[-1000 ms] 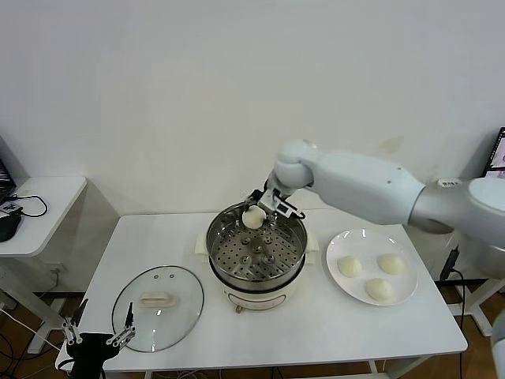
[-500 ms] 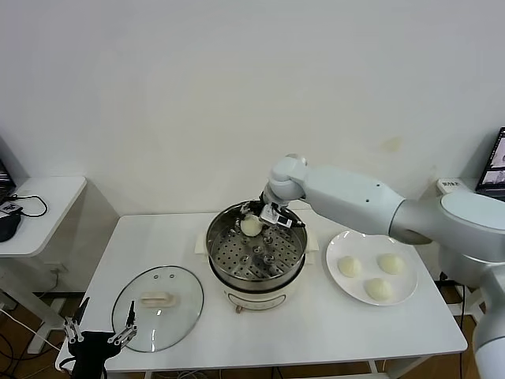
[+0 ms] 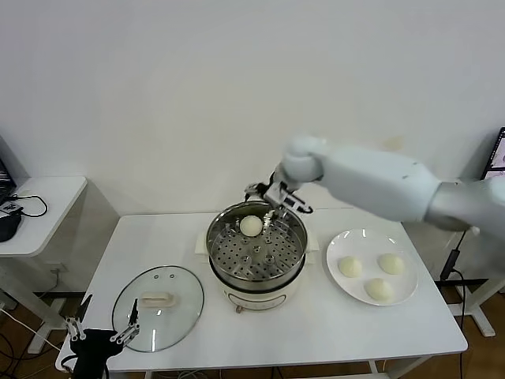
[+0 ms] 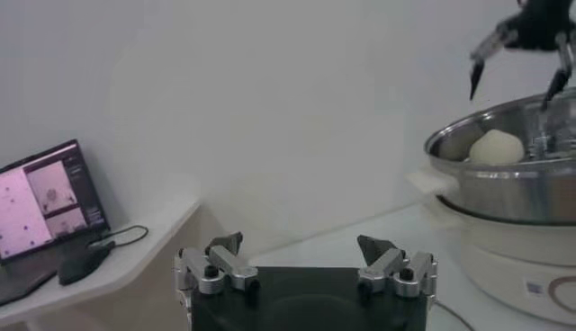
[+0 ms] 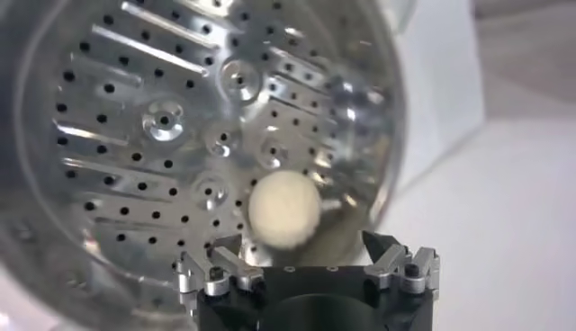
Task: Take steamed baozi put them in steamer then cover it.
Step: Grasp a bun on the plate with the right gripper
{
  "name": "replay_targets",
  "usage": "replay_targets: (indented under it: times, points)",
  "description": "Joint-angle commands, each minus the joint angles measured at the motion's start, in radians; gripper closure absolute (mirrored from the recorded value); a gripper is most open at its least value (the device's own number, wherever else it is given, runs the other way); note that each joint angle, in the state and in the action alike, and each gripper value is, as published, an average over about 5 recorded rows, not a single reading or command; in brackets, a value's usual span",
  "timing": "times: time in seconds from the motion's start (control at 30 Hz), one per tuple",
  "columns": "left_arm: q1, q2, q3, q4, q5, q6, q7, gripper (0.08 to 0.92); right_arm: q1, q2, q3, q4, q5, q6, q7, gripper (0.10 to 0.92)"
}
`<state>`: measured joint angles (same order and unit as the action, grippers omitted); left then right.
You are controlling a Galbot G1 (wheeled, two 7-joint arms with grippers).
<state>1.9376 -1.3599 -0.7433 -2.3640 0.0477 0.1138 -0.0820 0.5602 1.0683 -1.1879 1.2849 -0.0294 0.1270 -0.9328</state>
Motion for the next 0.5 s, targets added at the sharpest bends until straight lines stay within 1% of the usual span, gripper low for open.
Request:
replay_targets:
  times: [0.03,0.13,0.23,0.37,0.5]
  points:
    - [-0.004,0.012,0.007,-0.006,0.000,0.002,0.002,0.177,0.154,-0.434,0.005,0.319,0.250,-0.409,-0.097,0.203]
    - [-0.010,0.023,0.016,-0.008,-0.002,0.005,0.004,0.177,0.116,-0.555,-0.002,0.371,0.216,-0.429,-0.104,0.203]
    - [-0.016,0.034,0.024,-0.008,-0.004,0.006,0.005,0.177,0.066,-0.629,-0.015,0.394,0.170,-0.421,-0.099,0.203]
    - [-0.019,0.045,0.030,-0.001,-0.005,0.006,0.005,0.177,-0.053,-0.690,0.029,0.414,0.127,-0.414,-0.084,0.203]
    - [-0.018,0.047,0.035,0.003,-0.002,0.006,0.006,0.177,-0.231,-0.725,0.133,0.405,0.092,-0.410,-0.053,0.202]
